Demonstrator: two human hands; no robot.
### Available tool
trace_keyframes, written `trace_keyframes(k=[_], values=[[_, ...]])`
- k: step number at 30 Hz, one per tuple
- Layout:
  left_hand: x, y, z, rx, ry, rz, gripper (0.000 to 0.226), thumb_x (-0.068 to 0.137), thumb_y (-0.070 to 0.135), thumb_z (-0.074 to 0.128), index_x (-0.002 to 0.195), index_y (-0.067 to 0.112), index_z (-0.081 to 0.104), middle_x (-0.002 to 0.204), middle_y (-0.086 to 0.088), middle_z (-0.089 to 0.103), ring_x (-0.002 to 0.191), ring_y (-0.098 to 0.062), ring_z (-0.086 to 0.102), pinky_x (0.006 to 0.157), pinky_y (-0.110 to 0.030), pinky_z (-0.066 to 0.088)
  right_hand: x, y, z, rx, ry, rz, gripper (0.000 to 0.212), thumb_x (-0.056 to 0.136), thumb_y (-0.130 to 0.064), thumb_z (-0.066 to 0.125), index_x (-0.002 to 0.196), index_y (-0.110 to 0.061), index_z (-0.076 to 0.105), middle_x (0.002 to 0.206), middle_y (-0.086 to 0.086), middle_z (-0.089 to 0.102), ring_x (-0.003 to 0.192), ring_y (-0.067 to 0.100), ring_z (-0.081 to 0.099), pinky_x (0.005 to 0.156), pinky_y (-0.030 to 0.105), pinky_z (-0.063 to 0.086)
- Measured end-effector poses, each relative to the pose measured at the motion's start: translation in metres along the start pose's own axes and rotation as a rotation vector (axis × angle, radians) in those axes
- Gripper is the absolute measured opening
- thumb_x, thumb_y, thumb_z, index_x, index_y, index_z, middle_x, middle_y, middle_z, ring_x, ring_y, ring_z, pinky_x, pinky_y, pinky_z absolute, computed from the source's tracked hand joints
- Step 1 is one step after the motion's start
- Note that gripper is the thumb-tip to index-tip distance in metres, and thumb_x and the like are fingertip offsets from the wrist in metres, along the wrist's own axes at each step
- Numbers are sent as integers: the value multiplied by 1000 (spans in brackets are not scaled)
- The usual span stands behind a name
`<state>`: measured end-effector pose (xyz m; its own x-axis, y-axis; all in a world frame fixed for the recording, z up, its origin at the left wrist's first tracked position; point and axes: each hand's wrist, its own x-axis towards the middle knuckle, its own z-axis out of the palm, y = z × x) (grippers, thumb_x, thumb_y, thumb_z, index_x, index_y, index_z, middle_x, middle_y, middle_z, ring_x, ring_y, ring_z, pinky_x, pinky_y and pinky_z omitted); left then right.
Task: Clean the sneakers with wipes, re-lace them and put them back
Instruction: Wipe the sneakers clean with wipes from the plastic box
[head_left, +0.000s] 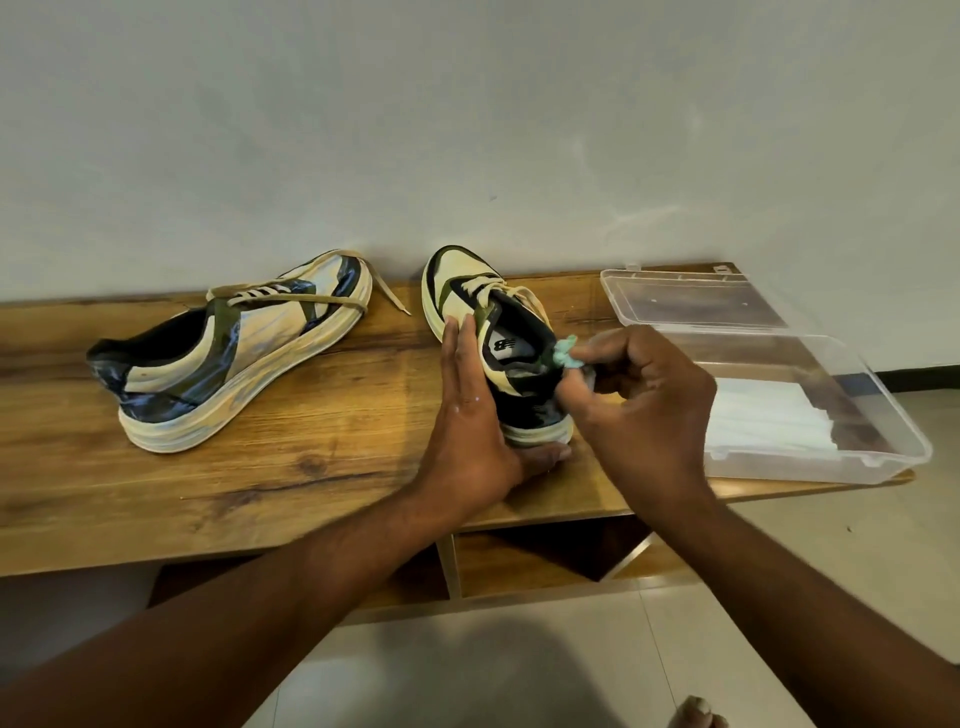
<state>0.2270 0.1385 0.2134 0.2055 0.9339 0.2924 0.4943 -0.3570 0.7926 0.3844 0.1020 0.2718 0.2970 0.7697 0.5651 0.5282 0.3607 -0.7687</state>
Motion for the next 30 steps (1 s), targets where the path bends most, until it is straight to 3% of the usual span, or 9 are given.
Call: trace_keyframes(k=[3, 11, 14, 17, 19, 22, 24, 27, 30], values=[[0, -1, 0, 1, 1, 4, 158, 58, 48, 100, 165, 16, -11, 175, -4, -13, 160, -7, -10, 112, 3, 1, 6, 1, 2, 12, 9, 112, 17, 80, -2, 81, 90, -15, 76, 86, -9, 75, 74, 10, 73, 68, 37, 63], [-1, 0, -3, -42, -24, 21, 143, 67, 53, 85, 165, 14, -10, 174, -6, -16, 146, 19, -22, 111, 5, 3, -11, -6, 0, -79, -77, -316, 14, 80, 2, 83, 90, -2, 75, 95, 6, 72, 86, 17, 68, 72, 30, 58], [-1, 1, -2, -31, -5, 13, 132, 76, 50, 80, 164, 19, -12, 174, -8, -16, 157, 1, -17, 114, 2, 3, -21, -6, 5, -183, -161, -441, 12, 82, 2, 82, 91, 0, 75, 98, 12, 70, 89, 18, 65, 77, 24, 55], [2, -2, 1, -5, 12, 11, 123, 84, 40, 80, 165, 9, -7, 174, -13, -12, 162, -20, -7, 113, 3, 3, -30, -1, 12, -333, -265, -578, 11, 93, -3, 74, 101, 4, 75, 102, 19, 68, 91, 26, 66, 73, 34, 59], [2, -1, 1, -8, 2, 17, 126, 81, 43, 79, 165, 9, -8, 174, -12, -15, 161, -14, -14, 112, 4, 1, -26, 0, 11, -353, -218, -584, 8, 93, -1, 72, 97, 6, 75, 98, 20, 67, 87, 28, 66, 69, 38, 58], [1, -1, 0, -21, -18, 27, 144, 66, 53, 86, 163, 18, -14, 174, -7, -19, 150, 10, -26, 110, 5, 0, -20, -5, 5, -349, -69, -504, 4, 86, 4, 76, 84, 4, 73, 88, 16, 65, 77, 25, 63, 68, 29, 53], [1, -2, 0, -29, -36, 36, 150, 64, 51, 92, 164, 19, -15, 173, -4, -22, 150, 11, -26, 110, 5, 1, -19, -4, 3, -381, 1, -445, 7, 83, 4, 78, 80, 2, 72, 84, 15, 64, 73, 24, 62, 67, 24, 50], [2, -2, 2, -20, -38, 11, 148, 65, 51, 90, 165, 17, -15, 172, -1, -26, 158, -6, -20, 117, -3, 5, -20, -2, 6, -355, -5, -464, 4, 84, 3, 77, 82, 4, 74, 83, 15, 64, 71, 23, 62, 68, 21, 49], [1, 1, 3, -36, -29, 22, 128, 79, 58, 70, 164, 14, -16, 171, -7, -28, 161, -17, -19, 129, -29, 17, -26, -6, 18, -347, -170, -521, 8, 93, -2, 73, 96, 4, 77, 92, 15, 65, 79, 23, 63, 69, 27, 54]])
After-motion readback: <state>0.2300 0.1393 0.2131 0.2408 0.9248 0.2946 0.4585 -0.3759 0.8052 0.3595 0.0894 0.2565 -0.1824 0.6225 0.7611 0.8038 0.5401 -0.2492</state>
